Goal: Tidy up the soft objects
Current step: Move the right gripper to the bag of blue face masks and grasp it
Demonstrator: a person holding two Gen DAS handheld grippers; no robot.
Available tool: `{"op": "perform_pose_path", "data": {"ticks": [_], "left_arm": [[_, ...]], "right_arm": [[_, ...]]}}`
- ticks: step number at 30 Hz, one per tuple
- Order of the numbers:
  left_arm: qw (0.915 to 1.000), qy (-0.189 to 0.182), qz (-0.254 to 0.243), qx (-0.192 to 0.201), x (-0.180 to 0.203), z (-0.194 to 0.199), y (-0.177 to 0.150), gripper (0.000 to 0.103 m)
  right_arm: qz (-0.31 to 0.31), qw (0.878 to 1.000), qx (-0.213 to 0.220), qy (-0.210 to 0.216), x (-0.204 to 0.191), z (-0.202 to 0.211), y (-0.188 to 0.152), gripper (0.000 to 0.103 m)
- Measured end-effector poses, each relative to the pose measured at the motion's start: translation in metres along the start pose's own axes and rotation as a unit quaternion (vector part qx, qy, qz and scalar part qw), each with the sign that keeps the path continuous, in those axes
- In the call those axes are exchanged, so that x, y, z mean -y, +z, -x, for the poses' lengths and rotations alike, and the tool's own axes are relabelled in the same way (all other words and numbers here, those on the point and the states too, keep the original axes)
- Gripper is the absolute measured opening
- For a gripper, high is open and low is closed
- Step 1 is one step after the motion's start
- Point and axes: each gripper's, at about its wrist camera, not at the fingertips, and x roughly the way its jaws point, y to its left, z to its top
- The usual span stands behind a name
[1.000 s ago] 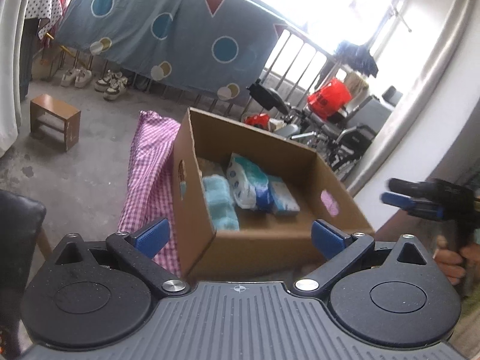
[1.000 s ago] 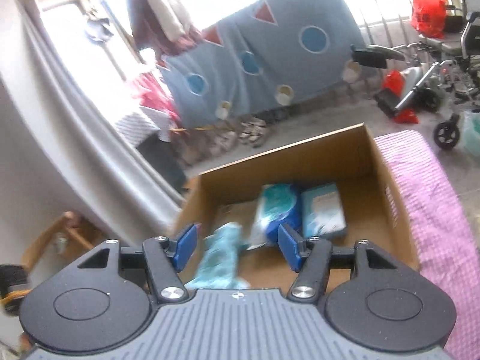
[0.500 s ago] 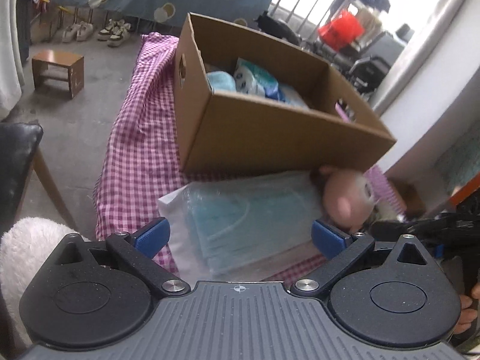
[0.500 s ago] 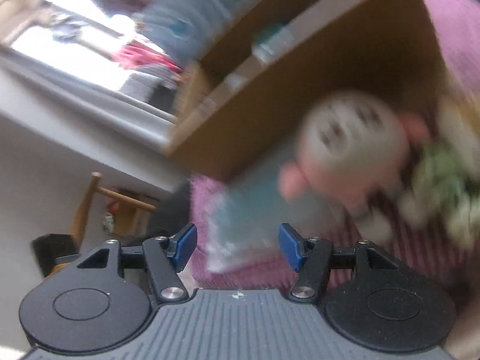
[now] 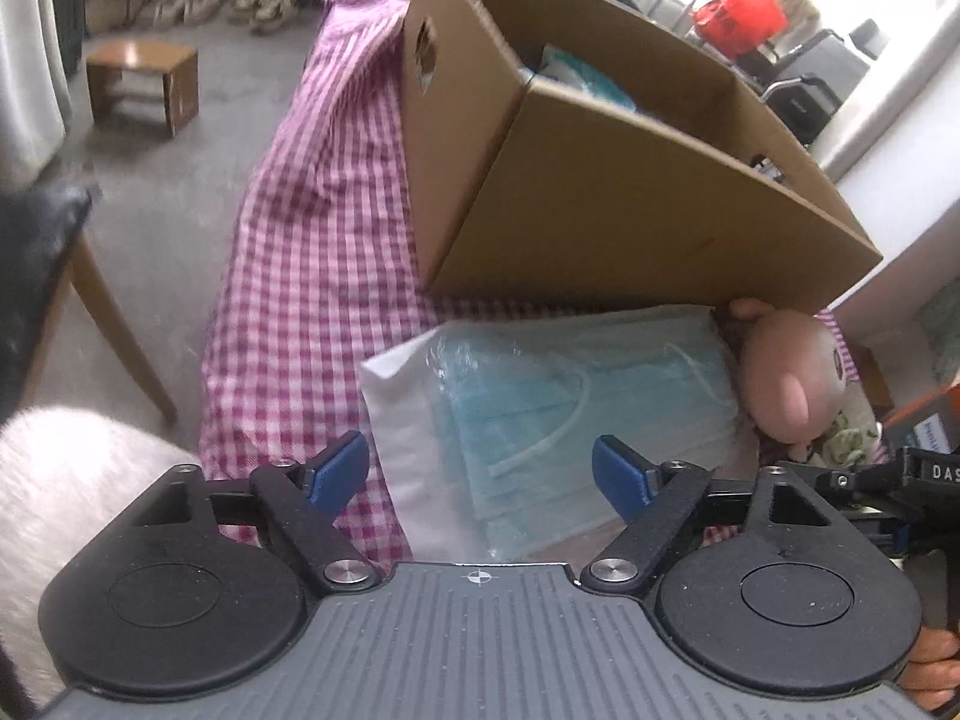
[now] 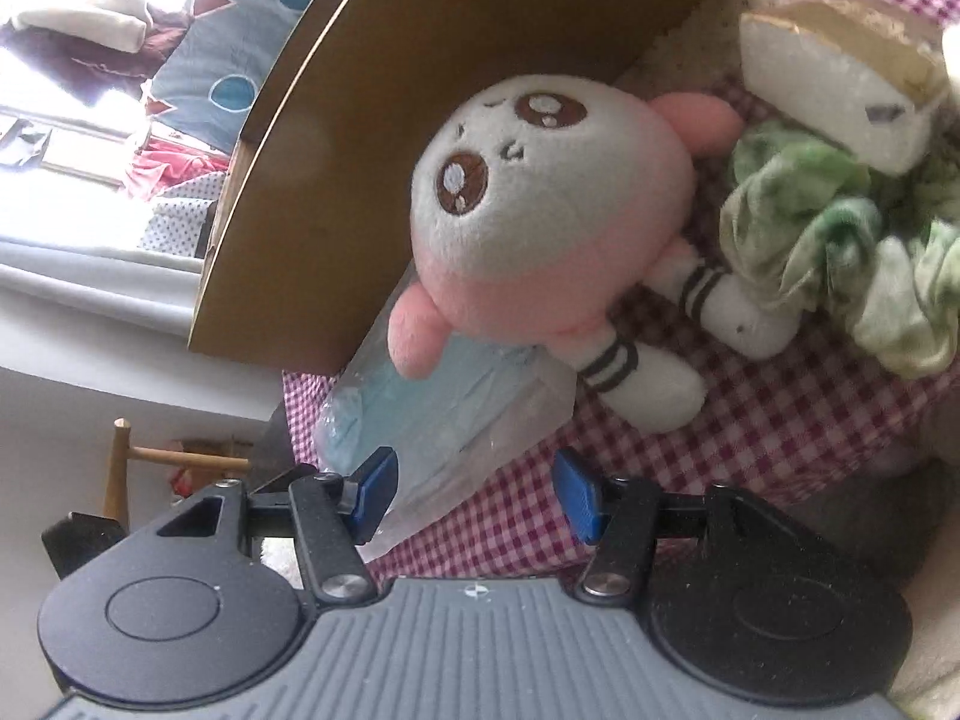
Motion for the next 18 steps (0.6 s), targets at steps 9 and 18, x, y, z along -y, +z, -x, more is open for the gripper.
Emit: {"op": "perform_pose_path", "data": {"ticks": [9, 18], "left_arm": [[0.9979, -0.038, 0.052, -0.004, -0.011, -0.004, 0.000, 0.078], [0.9754, -0.168, 0.141, 0.023, -0.039, 0.013, -0.004, 0.078]], "right_arm": [[-0.012, 1.000, 0.001, 0.017, 0.002, -0.007, 0.005, 0.060], [-0.065, 0.995, -0.018, 0.080, 0.012, -0.026, 0.002, 0.054]]}}
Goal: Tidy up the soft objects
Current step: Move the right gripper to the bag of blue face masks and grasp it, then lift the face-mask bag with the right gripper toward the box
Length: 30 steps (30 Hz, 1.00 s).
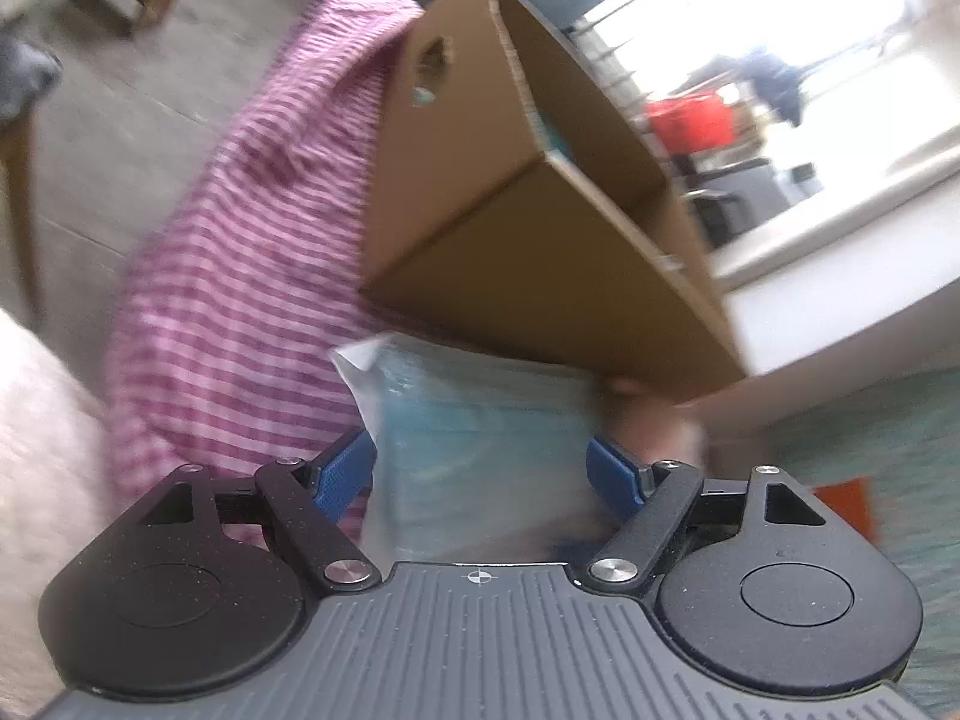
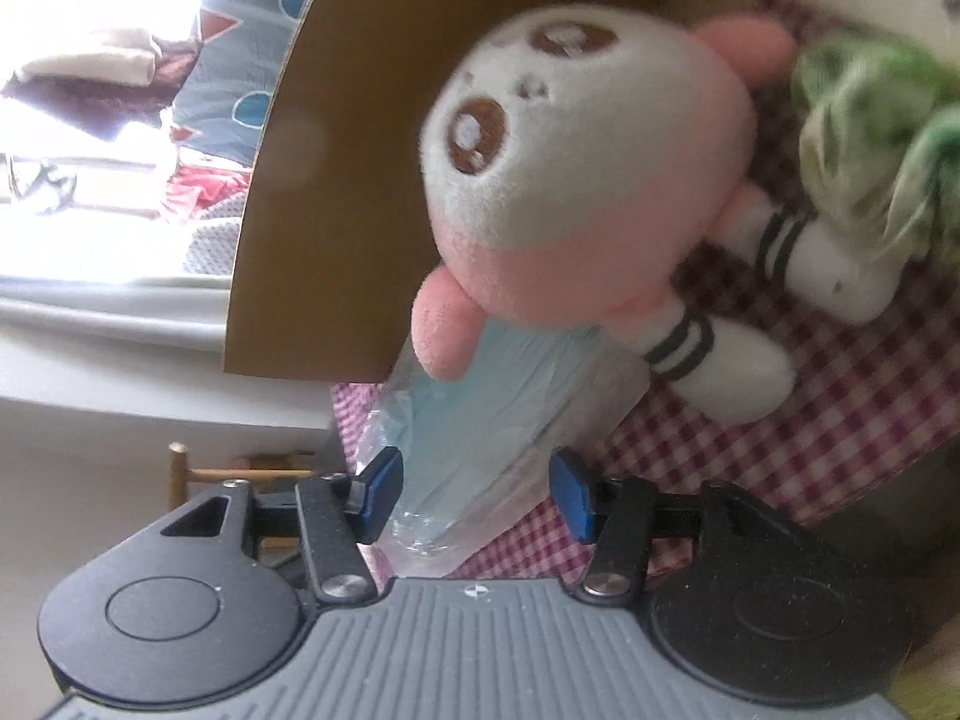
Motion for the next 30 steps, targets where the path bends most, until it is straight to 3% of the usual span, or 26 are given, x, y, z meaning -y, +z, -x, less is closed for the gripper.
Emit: {"op": "perform_pose_path", "data": {"ticks": [3, 9, 11, 14, 16, 18, 22, 30], "left_arm": [[0.9993, -0.037, 0.010, -0.005, 0.000, 0.001, -0.002, 0.078], [0.9989, 0.029, -0.026, -0.026, 0.009, -0.014, -0.007, 0.073], [0.9974, 0.052, -0.034, -0.038, 0.010, -0.020, -0.007, 0.065], [0.9942, 0.085, -0.051, -0.040, 0.015, -0.024, -0.006, 0.044], [0.9921, 0.100, -0.063, -0.043, 0.018, -0.025, -0.007, 0.020], [0.9907, 0.111, -0.065, -0.044, 0.018, -0.027, -0.006, 0.016], [0.9893, 0.124, -0.068, -0.034, 0.016, -0.020, -0.007, 0.012], [0.9866, 0.139, -0.083, -0.019, 0.005, 0.004, -0.006, 0.010]], "right_arm": [[-0.021, 1.000, 0.004, 0.019, 0.003, -0.007, -0.001, 0.053], [-0.035, 0.999, 0.012, 0.029, 0.009, -0.006, -0.001, 0.051], [-0.041, 0.999, 0.011, 0.031, 0.014, -0.004, -0.001, 0.048], [-0.042, 0.999, 0.011, 0.031, 0.017, -0.004, -0.001, 0.043], [-0.040, 0.999, 0.012, 0.026, 0.017, -0.006, -0.001, 0.034], [-0.031, 0.999, 0.012, 0.013, 0.015, -0.009, -0.001, 0.022], [-0.030, 1.000, 0.004, 0.008, 0.014, -0.017, -0.004, 0.011], [0.004, 0.999, -0.046, 0.013, -0.008, -0.042, -0.012, 0.010]]}}
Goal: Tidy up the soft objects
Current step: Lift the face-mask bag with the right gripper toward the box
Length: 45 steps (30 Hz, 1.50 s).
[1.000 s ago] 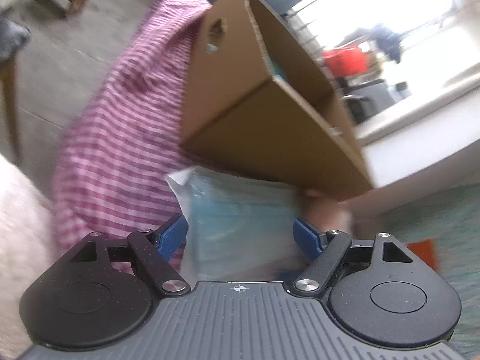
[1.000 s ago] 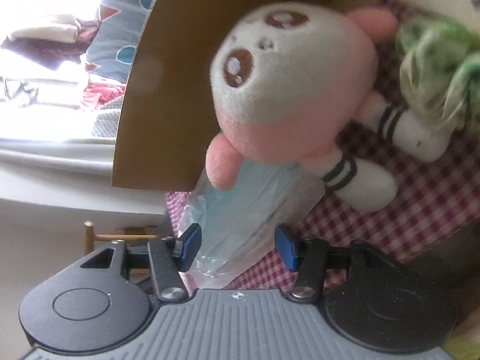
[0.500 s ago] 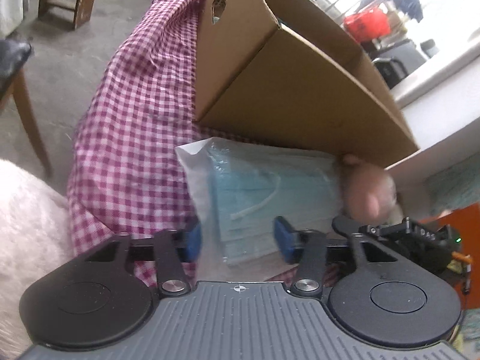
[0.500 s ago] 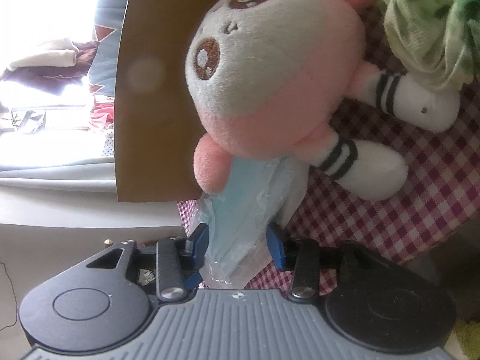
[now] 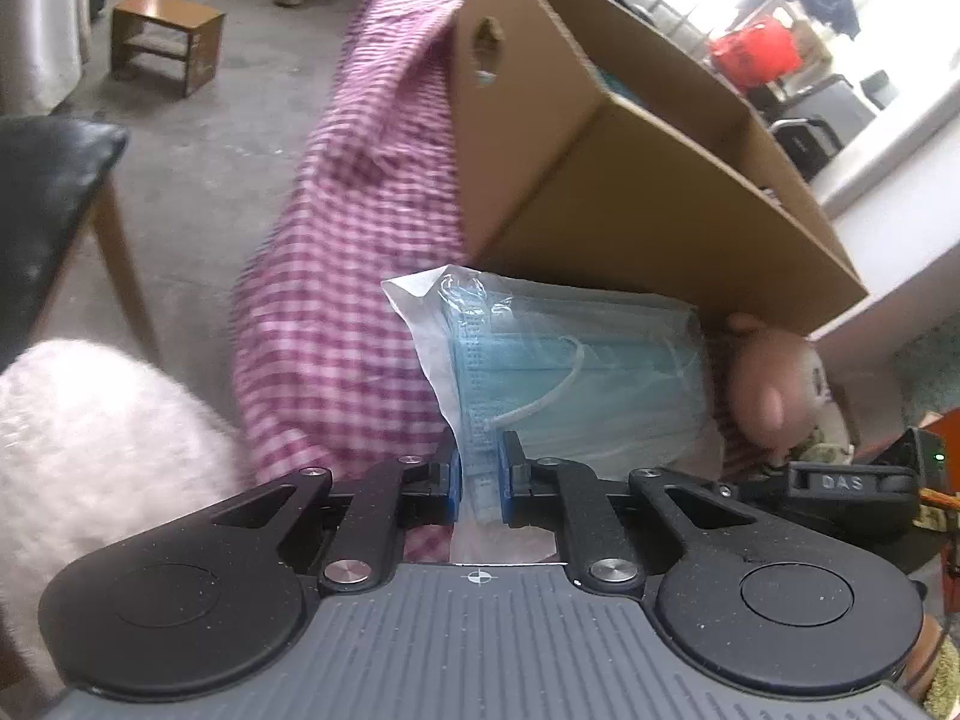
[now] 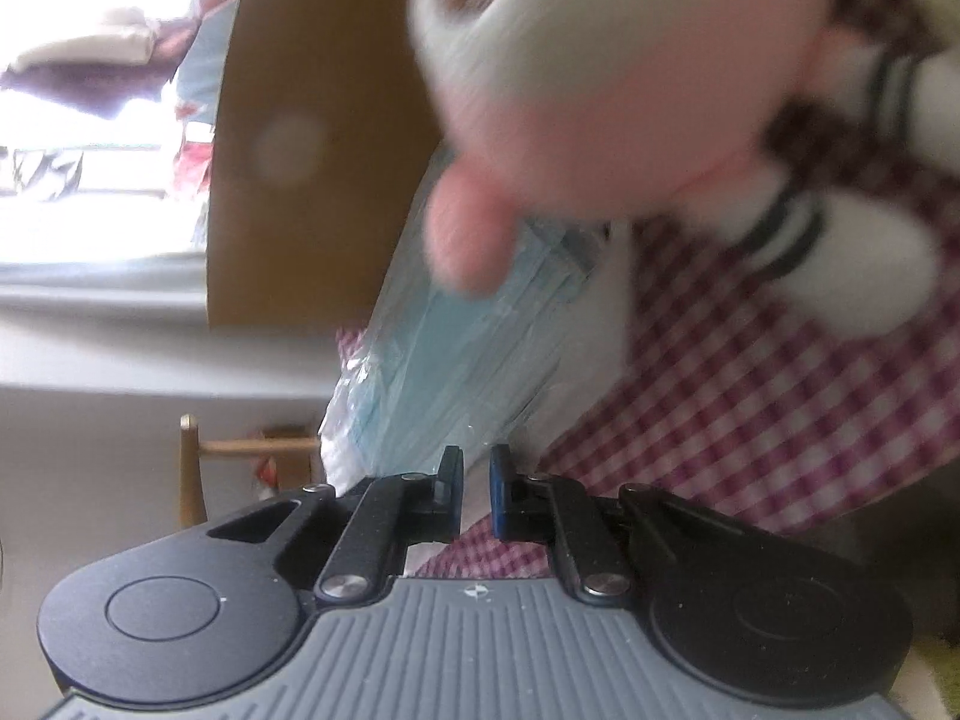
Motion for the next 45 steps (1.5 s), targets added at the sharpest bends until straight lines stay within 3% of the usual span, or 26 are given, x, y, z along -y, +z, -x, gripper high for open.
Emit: {"op": "perform_pose_path", "data": {"ticks": [4, 9, 10, 11, 13, 20, 24, 27, 30, 32, 37, 38, 45], "left_arm": [[0.9998, 0.021, 0.009, 0.001, -0.014, 0.008, -0.001, 0.010], [0.9993, 0.036, -0.009, 0.002, -0.019, 0.011, -0.001, 0.011], [0.9993, 0.035, -0.013, 0.001, -0.019, 0.011, -0.001, 0.013], [0.9993, 0.033, -0.017, 0.000, -0.018, 0.012, -0.001, 0.014], [0.9995, 0.021, -0.024, -0.006, -0.018, 0.010, 0.001, 0.014], [0.9997, 0.012, -0.017, -0.010, -0.022, 0.006, 0.003, 0.016], [0.9998, 0.011, -0.014, -0.009, -0.026, 0.004, 0.005, 0.019], [0.9999, 0.005, -0.012, -0.008, -0.028, 0.003, 0.007, 0.020], [0.9999, 0.001, -0.013, -0.005, -0.028, 0.001, 0.008, 0.020], [0.9998, 0.003, -0.017, -0.003, -0.027, 0.001, 0.008, 0.020], [0.9998, 0.004, -0.017, 0.010, -0.025, 0.004, 0.006, 0.020], [0.9998, 0.002, -0.016, 0.012, -0.025, 0.006, 0.005, 0.020], [0.9992, -0.003, -0.005, 0.040, -0.024, 0.024, 0.002, 0.017]], "right_arm": [[0.056, 0.998, -0.012, -0.015, -0.020, -0.001, -0.005, 0.012], [0.178, 0.977, 0.066, -0.096, -0.057, 0.027, -0.005, 0.018], [0.192, 0.973, 0.077, -0.106, -0.062, 0.030, -0.004, 0.028], [0.203, 0.969, 0.086, -0.114, -0.065, 0.032, -0.003, 0.045], [0.219, 0.962, 0.099, -0.131, -0.070, 0.031, -0.002, 0.063], [0.249, 0.943, 0.114, -0.189, -0.092, 0.003, -0.003, 0.063], [0.228, 0.947, 0.111, -0.197, -0.083, -0.006, 0.002, 0.062], [0.226, 0.947, 0.125, -0.191, -0.073, -0.001, 0.000, 0.062], [0.240, 0.941, 0.135, -0.198, -0.072, -0.003, -0.003, 0.055], [0.258, 0.933, 0.138, -0.211, -0.075, -0.008, -0.006, 0.040], [0.283, 0.923, 0.144, -0.216, -0.075, -0.002, -0.011, 0.017], [0.286, 0.923, 0.146, -0.213, -0.076, 0.000, -0.012, 0.004], [0.307, 0.920, 0.151, -0.190, -0.082, 0.012, -0.024, 0.004]]}}
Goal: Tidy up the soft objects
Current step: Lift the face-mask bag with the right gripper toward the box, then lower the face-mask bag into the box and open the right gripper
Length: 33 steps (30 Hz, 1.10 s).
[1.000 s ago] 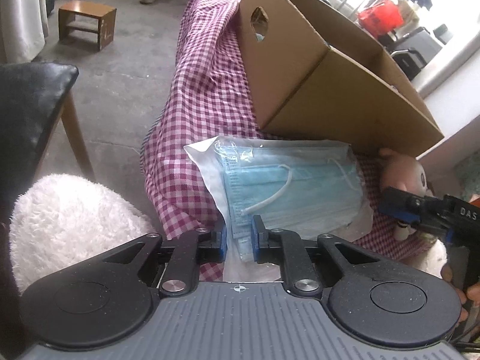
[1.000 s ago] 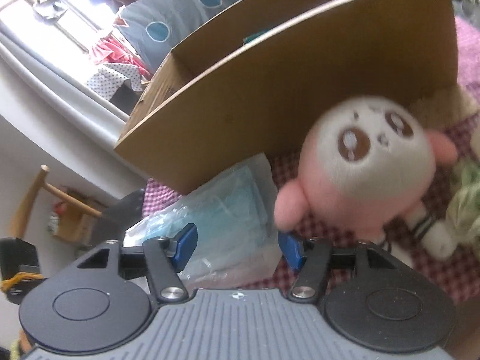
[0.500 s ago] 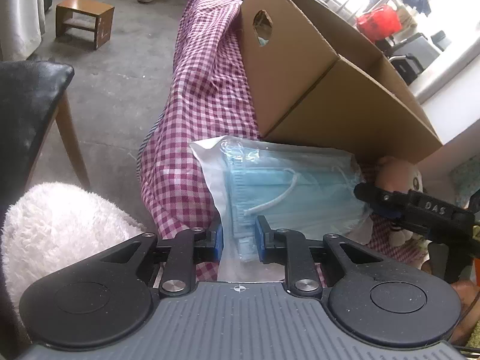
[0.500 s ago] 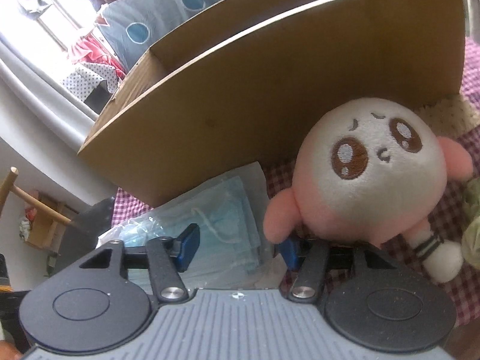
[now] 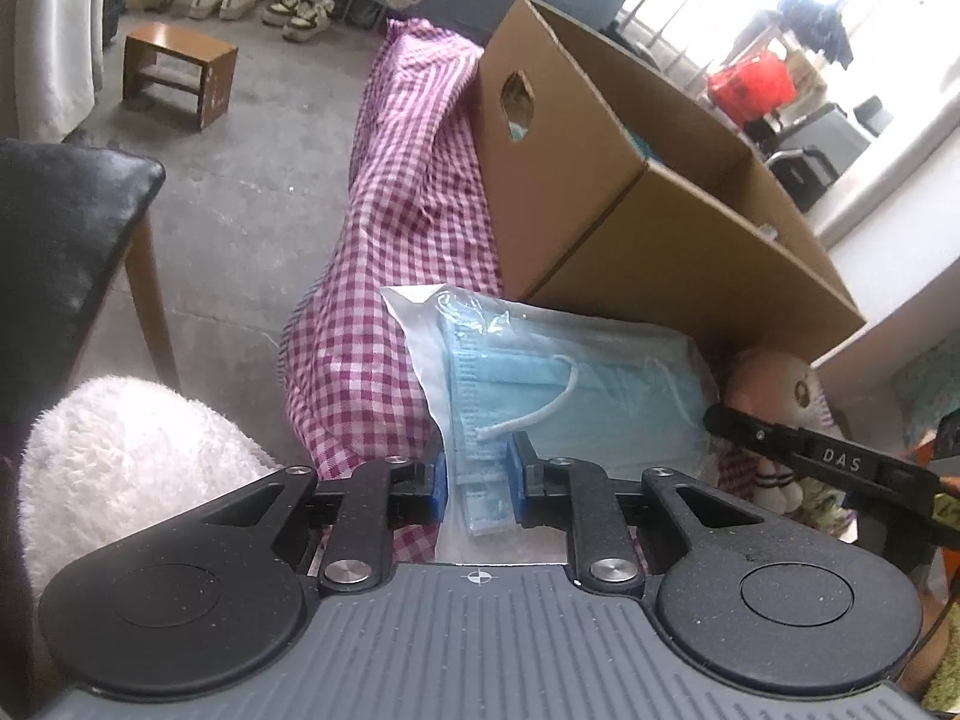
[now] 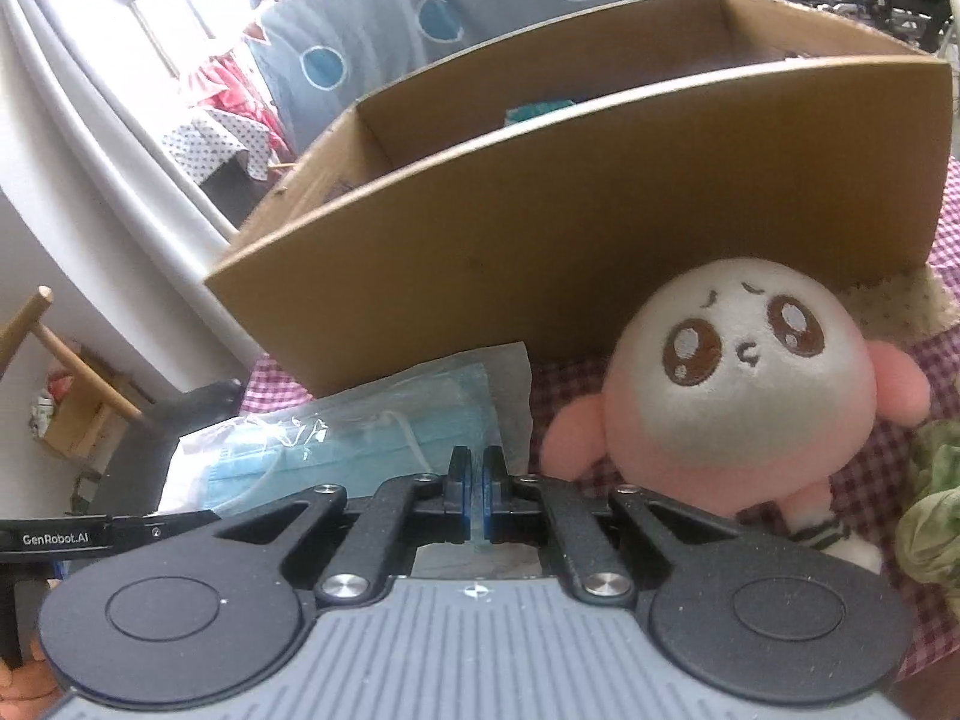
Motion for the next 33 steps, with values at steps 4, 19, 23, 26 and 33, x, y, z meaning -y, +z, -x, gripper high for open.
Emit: {"op": "perform_pose_path", "data": {"ticks": [4, 19, 23, 26, 33], "left_arm": [[0.9999, -0.002, 0.009, 0.013, 0.001, 0.013, -0.001, 0.017], [0.9884, -0.005, -0.031, 0.148, 0.042, 0.107, 0.037, 0.017], [0.9799, -0.021, -0.076, 0.183, 0.075, 0.106, 0.069, 0.017], [0.9757, -0.039, -0.104, 0.189, 0.100, 0.085, 0.096, 0.017], [0.9860, -0.066, -0.101, 0.116, 0.134, -0.012, 0.146, 0.017]], "right_arm": [[0.010, 1.000, 0.013, 0.013, -0.002, 0.013, -0.001, 0.003], [0.080, 0.985, 0.119, 0.100, -0.042, 0.087, 0.044, 0.003], [0.098, 0.977, 0.165, 0.091, -0.036, 0.104, 0.081, 0.004], [0.097, 0.976, 0.179, 0.074, -0.024, 0.107, 0.112, 0.004], [0.070, 0.990, 0.116, 0.029, 0.041, 0.073, 0.179, 0.004]]}}
